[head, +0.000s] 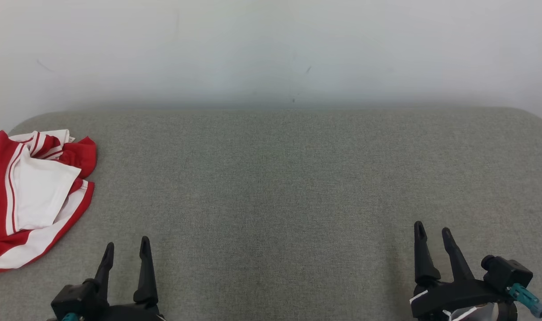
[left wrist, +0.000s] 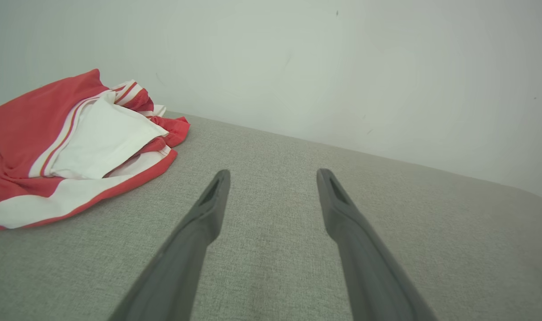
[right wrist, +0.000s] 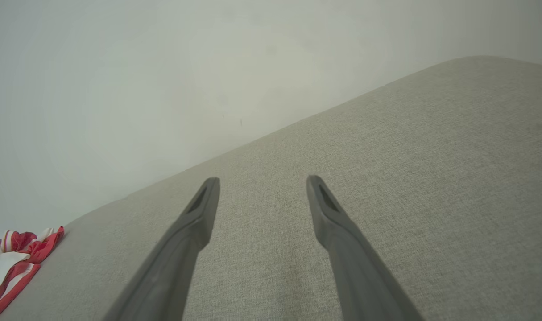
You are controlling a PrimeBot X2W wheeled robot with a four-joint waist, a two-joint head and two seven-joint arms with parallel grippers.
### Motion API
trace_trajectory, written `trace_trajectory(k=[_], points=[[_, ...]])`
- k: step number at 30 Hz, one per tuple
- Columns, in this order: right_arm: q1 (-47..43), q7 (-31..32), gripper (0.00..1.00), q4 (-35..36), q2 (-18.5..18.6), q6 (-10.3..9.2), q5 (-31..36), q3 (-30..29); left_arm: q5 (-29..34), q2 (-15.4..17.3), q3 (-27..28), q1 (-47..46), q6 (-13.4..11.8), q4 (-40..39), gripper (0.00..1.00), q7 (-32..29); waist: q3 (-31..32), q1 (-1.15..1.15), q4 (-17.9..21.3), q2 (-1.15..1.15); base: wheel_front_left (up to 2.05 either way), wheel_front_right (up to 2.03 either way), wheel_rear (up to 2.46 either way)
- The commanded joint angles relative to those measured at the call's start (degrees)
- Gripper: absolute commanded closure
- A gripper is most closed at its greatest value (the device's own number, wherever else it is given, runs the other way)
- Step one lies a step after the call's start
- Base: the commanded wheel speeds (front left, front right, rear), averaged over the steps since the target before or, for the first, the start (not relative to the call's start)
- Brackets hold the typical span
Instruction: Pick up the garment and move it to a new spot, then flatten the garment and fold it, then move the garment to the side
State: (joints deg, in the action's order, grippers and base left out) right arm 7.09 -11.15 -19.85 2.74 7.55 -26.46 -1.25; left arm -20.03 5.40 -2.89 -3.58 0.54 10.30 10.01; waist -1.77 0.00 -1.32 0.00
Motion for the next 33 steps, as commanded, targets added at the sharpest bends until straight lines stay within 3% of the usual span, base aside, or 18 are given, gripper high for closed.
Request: trace_trajectory(k=[1, 7, 18, 33], points=[[0.9, -0.5, 0.0, -0.2, 0.2, -0.08, 1.5, 0.4, 1.5, 0.4, 0.0, -0.8, 0.2, 0.0, 0.0, 0.5, 0.0, 0.0, 0.0, 0.0, 0.0, 0.0, 0.0], [0.9, -0.6, 0.0, 0.0, 0.2, -0.09, 8.1, 1.8, 4.4, 0.6, -0.5, -0.5, 0.5, 0.8, 0.0, 1.4, 0.1, 0.0, -0.1, 0.0, 0.0, 0.0, 0.0], [-1.3, -0.6, 0.0, 2.5, 0.2, -0.1, 14.2, 2.0, 9.0, 0.5, -0.9, 0.2, 0.3, 1.4, 0.0, 2.9, 0.0, 0.0, -0.3, 0.0, 0.0, 0.0, 0.0], [-2.0, -1.0, 0.0, 4.5, 0.2, -0.11, 14.6, 3.8, 9.5, -1.1, 1.4, 0.2, 3.6, 3.0, 0.0, 4.8, -0.3, 0.0, -0.6, 0.0, 0.0, 0.0, 0.0]])
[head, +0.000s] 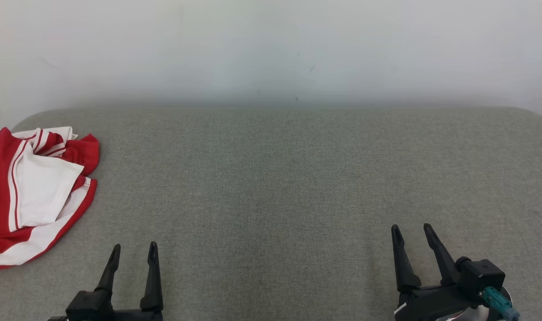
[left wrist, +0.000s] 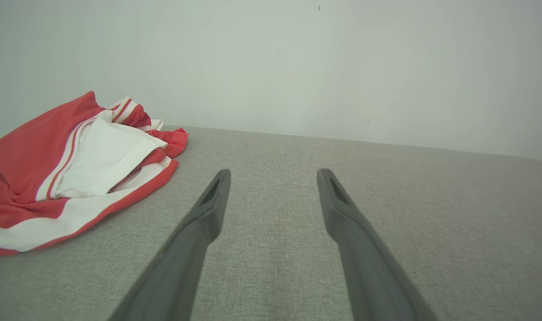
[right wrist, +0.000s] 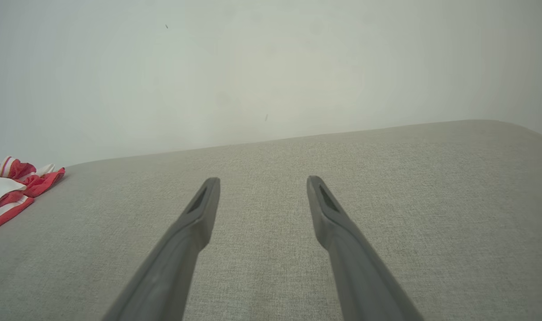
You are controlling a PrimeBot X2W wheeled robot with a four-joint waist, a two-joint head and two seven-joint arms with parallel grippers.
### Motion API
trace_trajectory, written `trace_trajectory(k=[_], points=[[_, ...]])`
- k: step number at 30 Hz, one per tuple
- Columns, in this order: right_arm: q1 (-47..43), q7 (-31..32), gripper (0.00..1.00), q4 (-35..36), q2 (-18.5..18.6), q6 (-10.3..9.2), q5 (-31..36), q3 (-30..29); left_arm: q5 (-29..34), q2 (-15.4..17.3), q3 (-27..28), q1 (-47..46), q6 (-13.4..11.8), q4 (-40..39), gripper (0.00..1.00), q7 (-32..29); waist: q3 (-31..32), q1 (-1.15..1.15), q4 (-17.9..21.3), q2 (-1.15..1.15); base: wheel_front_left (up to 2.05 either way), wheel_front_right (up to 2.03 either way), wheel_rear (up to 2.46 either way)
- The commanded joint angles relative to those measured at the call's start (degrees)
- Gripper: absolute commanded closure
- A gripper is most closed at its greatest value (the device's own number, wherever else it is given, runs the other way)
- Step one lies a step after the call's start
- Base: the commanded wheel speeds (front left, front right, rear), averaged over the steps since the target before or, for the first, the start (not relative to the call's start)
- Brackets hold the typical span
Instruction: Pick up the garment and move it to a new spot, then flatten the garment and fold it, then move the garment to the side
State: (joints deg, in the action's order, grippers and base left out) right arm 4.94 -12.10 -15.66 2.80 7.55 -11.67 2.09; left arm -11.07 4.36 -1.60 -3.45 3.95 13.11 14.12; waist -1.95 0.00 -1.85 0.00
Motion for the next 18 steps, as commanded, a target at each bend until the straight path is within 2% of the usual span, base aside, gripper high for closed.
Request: trace_trajectory(k=[1, 12, 18], points=[[0.2, -0.1, 0.0, 0.5, 0.1, -0.11, -0.4, 0.8, 0.5, -0.2, 0.2, -0.2, 0.5, 0.3, 0.0, 0.7, -0.2, 0.0, -0.1, 0.0, 0.0, 0.0, 0.0], [-0.5, 0.9, 0.0, 2.9, 0.1, -0.12, -3.1, 1.1, -2.1, -0.9, 1.1, -1.4, 2.5, 1.0, 0.0, 1.2, -1.2, 0.0, -0.1, 0.0, 0.0, 0.0, 0.0], [-0.9, 1.2, 0.0, 3.5, 0.1, -0.12, 1.0, -0.2, -1.1, -1.0, 1.2, -1.3, 2.7, 0.9, 0.0, 1.2, -1.4, 0.0, 0.1, 0.0, 0.0, 0.0, 0.0]])
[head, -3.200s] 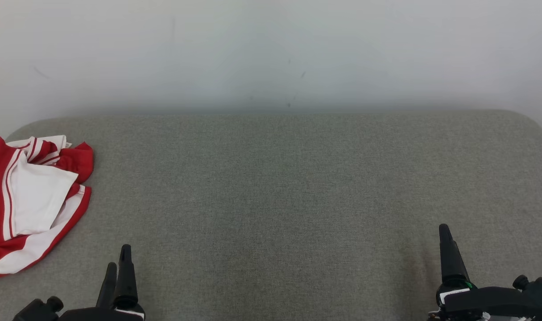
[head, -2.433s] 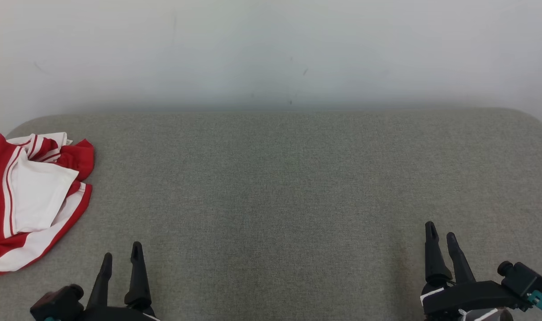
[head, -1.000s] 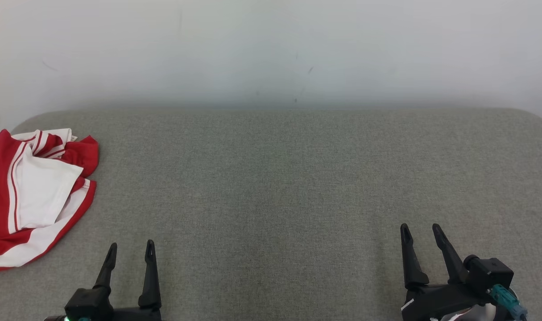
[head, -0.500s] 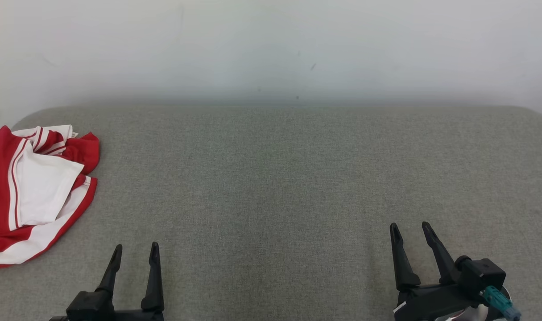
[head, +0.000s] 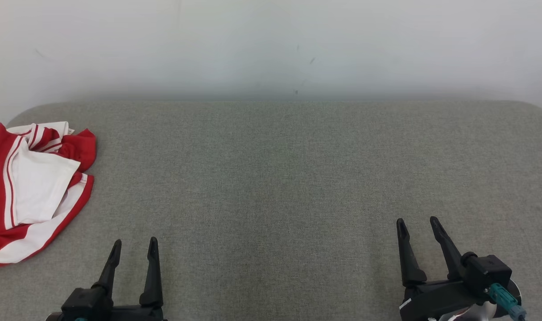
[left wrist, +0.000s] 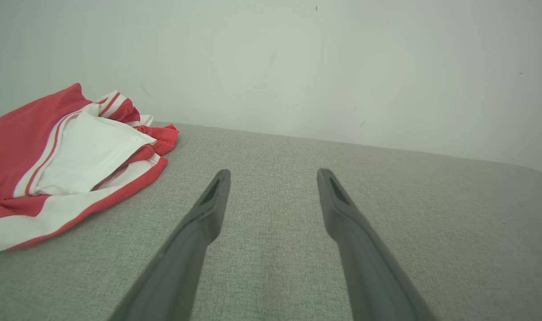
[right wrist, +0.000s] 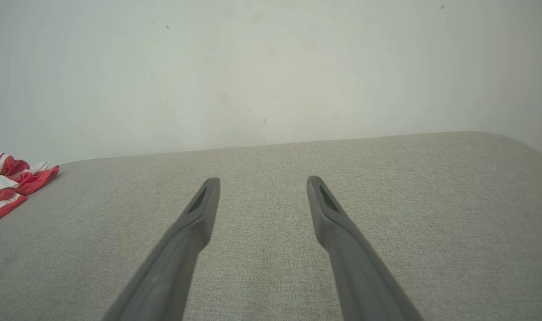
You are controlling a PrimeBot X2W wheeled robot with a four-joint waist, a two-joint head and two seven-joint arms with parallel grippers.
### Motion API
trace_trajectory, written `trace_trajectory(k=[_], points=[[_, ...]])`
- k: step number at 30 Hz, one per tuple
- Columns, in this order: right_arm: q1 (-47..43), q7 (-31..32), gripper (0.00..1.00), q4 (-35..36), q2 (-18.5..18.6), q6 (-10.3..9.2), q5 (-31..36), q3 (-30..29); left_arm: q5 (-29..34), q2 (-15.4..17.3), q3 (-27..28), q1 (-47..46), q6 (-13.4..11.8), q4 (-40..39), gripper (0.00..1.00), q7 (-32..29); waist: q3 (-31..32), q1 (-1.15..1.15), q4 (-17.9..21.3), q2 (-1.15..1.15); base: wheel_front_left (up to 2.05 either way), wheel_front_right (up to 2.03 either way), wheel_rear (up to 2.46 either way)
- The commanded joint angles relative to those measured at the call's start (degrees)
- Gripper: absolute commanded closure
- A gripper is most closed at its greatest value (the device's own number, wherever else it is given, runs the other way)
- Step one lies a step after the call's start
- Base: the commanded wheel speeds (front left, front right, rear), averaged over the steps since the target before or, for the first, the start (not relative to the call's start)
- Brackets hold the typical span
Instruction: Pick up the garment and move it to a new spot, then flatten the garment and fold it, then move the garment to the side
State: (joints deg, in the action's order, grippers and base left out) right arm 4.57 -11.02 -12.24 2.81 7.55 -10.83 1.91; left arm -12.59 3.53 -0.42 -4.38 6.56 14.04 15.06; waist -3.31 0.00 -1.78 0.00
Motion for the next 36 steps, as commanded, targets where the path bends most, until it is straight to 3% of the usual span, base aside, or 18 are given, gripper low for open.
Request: trace_trajectory(k=[1, 14, 36], points=[[-0.5, 0.2, 0.0, 0.1, 0.1, -0.12, 1.0, -0.3, 0.7, -0.2, 0.1, -0.4, 0.2, 0.1, 0.0, 0.2, -0.1, 0.0, 0.0, 0.0, 0.0, 0.0, 0.0], [-0.9, 1.2, 0.0, 0.7, 0.1, -0.12, 1.5, 0.3, 1.1, -0.4, 0.6, -1.3, 0.3, 1.6, 0.0, 0.2, 0.1, 0.0, -3.3, 0.0, 0.0, 0.0, 0.0], [-1.7, 2.1, 0.0, 0.7, 0.1, -0.12, 1.0, 2.5, 0.8, -0.6, 3.2, 1.8, -0.8, 0.9, 0.0, 0.2, 1.2, 0.0, -25.3, 0.0, 0.0, 0.0, 0.0]])
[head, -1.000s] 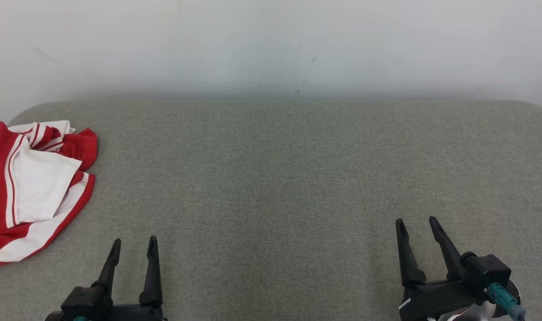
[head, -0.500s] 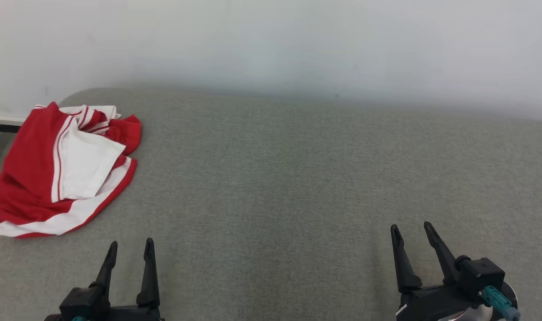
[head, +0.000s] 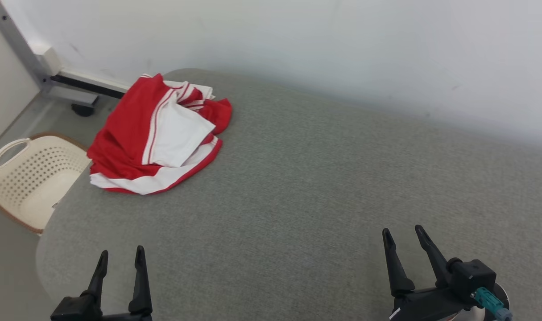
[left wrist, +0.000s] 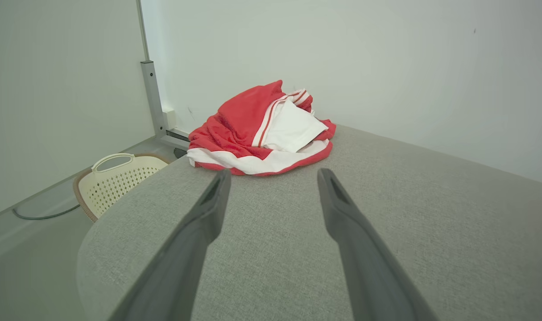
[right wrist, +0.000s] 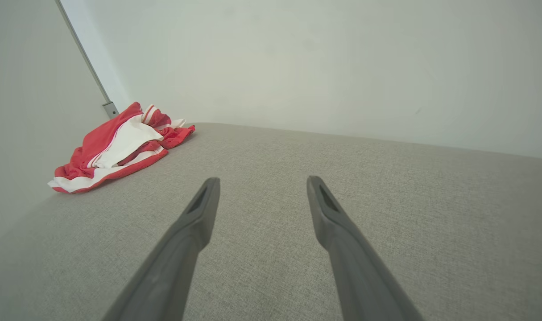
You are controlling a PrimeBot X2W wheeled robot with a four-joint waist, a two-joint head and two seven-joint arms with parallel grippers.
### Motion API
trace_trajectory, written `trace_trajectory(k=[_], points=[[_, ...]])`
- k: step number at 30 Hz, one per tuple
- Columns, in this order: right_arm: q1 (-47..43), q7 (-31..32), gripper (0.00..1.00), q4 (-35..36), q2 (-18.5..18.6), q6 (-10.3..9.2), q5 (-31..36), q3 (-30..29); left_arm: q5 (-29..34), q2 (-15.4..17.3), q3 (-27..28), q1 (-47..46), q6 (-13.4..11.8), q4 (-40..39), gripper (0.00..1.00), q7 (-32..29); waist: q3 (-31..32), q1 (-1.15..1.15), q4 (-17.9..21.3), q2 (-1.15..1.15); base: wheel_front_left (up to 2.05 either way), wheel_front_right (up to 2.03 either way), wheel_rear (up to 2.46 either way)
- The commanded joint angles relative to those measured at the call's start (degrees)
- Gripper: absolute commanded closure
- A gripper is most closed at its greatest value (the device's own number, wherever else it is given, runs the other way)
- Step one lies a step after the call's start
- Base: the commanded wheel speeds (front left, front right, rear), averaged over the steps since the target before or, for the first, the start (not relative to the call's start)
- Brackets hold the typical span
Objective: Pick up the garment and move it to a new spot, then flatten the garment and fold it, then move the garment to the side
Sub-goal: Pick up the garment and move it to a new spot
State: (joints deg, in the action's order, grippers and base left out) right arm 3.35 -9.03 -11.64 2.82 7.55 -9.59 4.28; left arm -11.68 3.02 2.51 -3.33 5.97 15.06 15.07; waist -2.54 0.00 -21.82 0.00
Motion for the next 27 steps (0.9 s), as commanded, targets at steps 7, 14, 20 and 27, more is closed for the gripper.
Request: trace_trajectory(k=[7, 14, 20, 27], points=[[1.4, 0.6, 0.0, -0.5, 0.1, -0.12, -0.1, 2.3, -0.2, -0.1, 2.4, 2.1, -0.9, -1.7, 0.0, 0.2, -0.3, 0.0, -8.6, 0.0, 0.0, 0.0, 0.0], [3.8, 0.6, 0.0, -2.2, 0.1, -0.12, -0.5, 4.9, -0.5, -0.1, 4.3, 3.9, -1.4, -3.5, 0.0, 0.2, -0.9, 0.0, -9.1, 0.0, 0.0, 0.0, 0.0], [5.0, 0.3, 0.0, -3.2, 0.1, -0.12, -0.1, 5.5, -1.0, -0.1, 4.7, 4.4, -1.3, -3.3, 0.0, 0.2, -1.5, 0.0, -9.2, 0.0, 0.0, 0.0, 0.0], [5.9, 0.9, 0.0, -2.7, 0.1, -0.12, 1.0, 5.7, -3.7, 0.1, 2.9, -4.0, -0.8, 3.0, 0.0, -0.3, -4.2, 0.0, -9.5, 0.0, 0.0, 0.0, 0.0]])
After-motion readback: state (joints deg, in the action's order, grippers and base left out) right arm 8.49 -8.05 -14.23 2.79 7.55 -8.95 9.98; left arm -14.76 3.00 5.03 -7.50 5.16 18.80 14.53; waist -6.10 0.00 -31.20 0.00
